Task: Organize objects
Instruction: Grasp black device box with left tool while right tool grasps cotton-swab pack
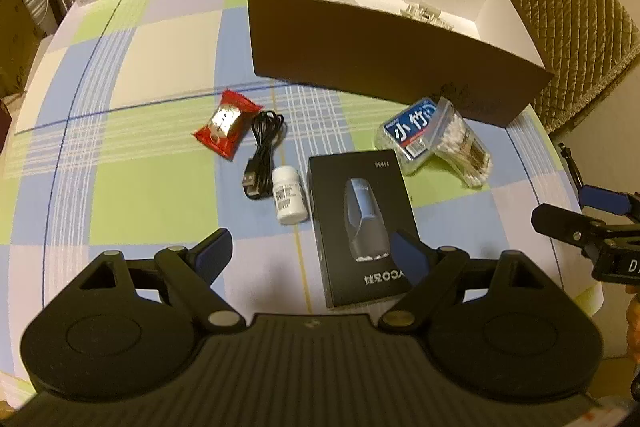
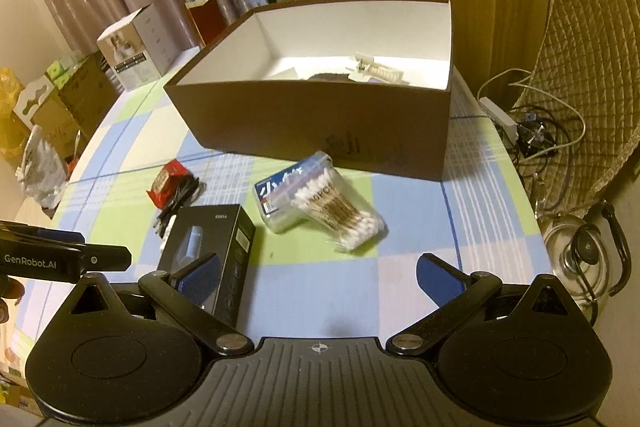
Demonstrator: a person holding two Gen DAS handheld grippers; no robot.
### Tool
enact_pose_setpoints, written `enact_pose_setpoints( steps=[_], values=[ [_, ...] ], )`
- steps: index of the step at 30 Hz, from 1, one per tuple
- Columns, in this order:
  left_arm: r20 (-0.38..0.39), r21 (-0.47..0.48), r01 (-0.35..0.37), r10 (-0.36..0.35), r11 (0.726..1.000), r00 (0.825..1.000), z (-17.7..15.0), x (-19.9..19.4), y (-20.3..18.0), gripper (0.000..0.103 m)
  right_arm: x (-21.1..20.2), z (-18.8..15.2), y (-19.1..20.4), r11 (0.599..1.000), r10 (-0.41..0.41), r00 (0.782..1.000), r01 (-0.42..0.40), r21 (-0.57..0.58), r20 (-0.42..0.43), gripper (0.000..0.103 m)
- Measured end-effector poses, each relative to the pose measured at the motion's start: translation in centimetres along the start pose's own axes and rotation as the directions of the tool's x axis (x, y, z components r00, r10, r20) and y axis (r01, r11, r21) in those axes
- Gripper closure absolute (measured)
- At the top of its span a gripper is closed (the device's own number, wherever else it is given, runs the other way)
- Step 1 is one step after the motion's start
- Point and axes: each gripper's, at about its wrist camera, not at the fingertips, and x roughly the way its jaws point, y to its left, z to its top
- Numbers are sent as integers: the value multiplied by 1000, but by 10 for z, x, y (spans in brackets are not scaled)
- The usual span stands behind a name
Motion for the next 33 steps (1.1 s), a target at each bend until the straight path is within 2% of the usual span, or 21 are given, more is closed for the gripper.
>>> enact_pose_setpoints(
  steps=[8, 19, 28, 33],
  values=[
    [-27, -6, 27, -27, 1000, 999, -10, 11, -6, 19, 6, -8, -4, 1000, -9, 1000, 8, -4, -25, 2],
    [-61, 28, 2, 0, 1000, 998, -12, 36, -24, 18, 12, -16, -21, 999, -34, 998, 35, 16, -57, 2],
    [-91, 41, 30, -26, 999, 996, -11, 64, -39, 15, 14, -17, -38, 998, -46, 997, 48, 30, -67, 2],
    [-93, 66, 13, -6, 998, 996, -7, 78, -51, 12, 16, -17, -49, 998, -48, 996, 52, 43, -73, 2]
  ],
)
